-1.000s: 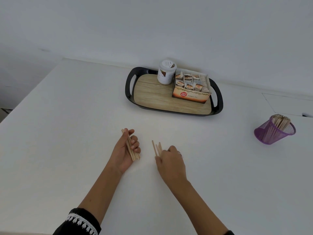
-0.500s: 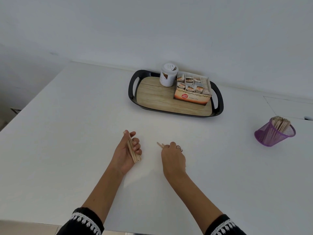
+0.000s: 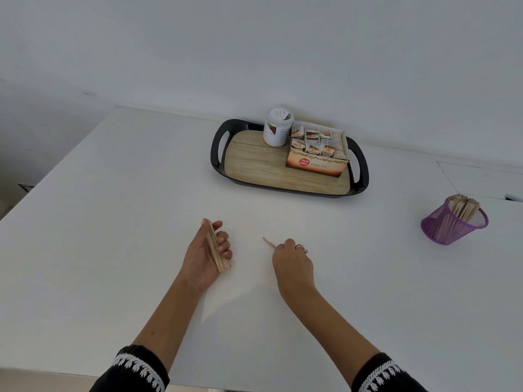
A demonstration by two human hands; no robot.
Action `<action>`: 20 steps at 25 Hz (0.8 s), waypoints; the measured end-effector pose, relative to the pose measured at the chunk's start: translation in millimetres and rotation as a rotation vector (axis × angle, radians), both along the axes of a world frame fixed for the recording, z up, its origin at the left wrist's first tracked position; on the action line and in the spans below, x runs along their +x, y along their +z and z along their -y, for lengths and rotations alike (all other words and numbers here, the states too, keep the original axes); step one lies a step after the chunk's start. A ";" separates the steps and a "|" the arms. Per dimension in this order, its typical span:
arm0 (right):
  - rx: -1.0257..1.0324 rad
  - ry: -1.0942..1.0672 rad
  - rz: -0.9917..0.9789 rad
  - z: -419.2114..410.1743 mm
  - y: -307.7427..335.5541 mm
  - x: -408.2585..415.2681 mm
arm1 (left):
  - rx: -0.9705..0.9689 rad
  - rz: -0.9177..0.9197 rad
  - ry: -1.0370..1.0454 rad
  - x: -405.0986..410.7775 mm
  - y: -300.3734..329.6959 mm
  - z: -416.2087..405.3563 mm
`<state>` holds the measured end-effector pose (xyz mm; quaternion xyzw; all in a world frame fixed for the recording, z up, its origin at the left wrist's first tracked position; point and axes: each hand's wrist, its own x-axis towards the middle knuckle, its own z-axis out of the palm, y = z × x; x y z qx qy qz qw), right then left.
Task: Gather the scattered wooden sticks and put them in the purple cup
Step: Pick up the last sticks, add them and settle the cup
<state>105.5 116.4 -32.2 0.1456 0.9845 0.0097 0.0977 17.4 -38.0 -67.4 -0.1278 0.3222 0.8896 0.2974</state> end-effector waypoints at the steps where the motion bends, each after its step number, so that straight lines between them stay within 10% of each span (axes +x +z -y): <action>1: 0.008 0.008 0.005 -1.6 -0.1 0.2 | 0.000 0.000 -0.001 -0.3 -0.3 0.1; 11: -0.069 -0.079 -0.035 -15.1 2.7 -3.9 | -0.076 0.026 0.015 7.5 5.3 -3.1; 20: -1.310 -0.564 -0.223 -30.9 23.8 5.5 | -0.054 0.096 -0.074 37.0 13.8 -30.2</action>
